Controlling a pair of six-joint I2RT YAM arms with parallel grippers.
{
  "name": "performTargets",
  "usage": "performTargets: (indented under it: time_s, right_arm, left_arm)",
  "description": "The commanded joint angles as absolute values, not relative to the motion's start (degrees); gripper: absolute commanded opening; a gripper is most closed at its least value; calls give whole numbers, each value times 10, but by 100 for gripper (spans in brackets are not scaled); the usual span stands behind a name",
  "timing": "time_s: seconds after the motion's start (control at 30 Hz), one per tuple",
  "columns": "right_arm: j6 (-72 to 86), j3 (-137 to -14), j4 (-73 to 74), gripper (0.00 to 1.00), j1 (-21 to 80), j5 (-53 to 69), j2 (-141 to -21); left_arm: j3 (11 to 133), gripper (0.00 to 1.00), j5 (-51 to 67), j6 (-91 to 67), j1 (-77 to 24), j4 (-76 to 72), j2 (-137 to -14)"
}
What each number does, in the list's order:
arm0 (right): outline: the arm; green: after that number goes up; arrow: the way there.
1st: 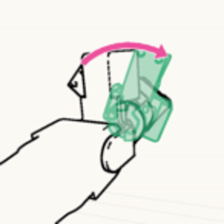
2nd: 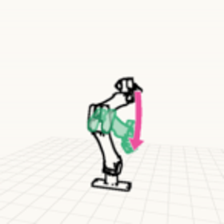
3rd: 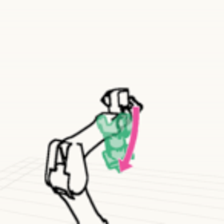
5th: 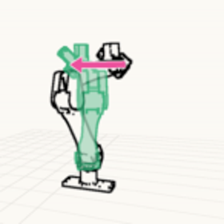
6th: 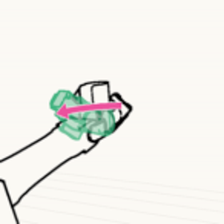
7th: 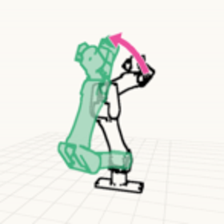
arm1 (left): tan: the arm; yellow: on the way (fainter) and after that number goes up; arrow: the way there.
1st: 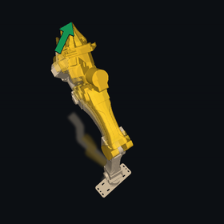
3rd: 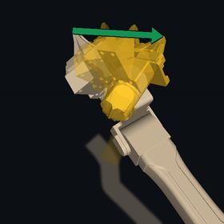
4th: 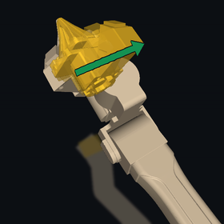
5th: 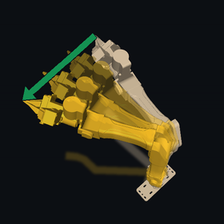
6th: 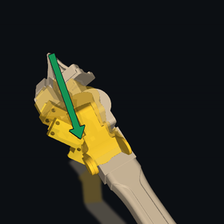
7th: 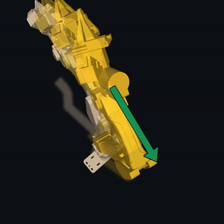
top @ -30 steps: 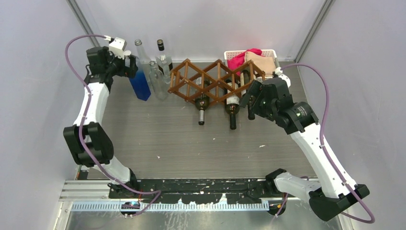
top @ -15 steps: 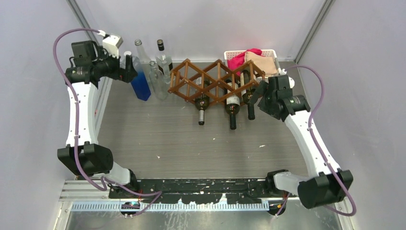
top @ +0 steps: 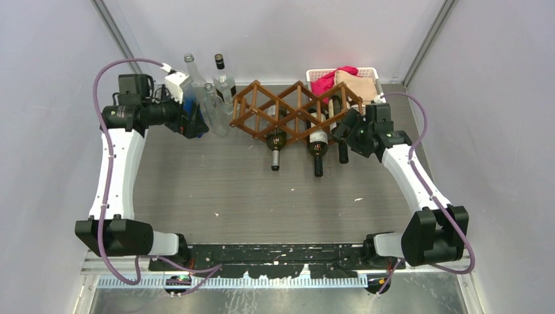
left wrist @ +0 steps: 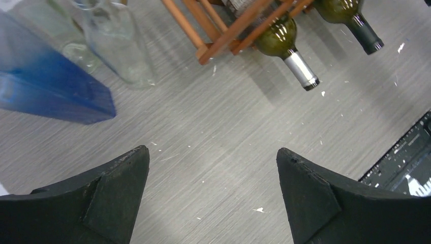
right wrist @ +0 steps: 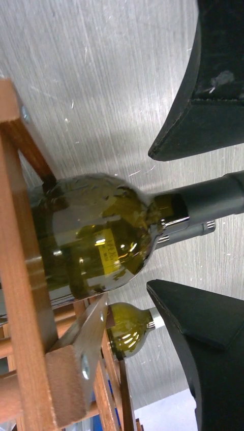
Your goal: Take the wine bottle off the wine rack
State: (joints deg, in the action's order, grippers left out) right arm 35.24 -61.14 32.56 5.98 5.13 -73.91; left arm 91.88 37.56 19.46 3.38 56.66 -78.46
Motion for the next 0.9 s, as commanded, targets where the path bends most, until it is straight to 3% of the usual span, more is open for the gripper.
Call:
performTargets:
  time_s: [0.0,0.43,0.63,0.87]
  right_arm:
    - [355,-605,249,90,58,82,-755]
    - [373,-547,184,52,58,94,-742]
    - [380,-525,184,19,58,85,-702]
    - [382,-495,190,1,58,78,-669]
  left_arm:
    - [903,93,377,200,6,557,-769]
    - [881,90,321,211,-105,536,-794]
    - [881,89,294,228,-142,525,-825]
    - [871,87,292,231,-184,523,-833]
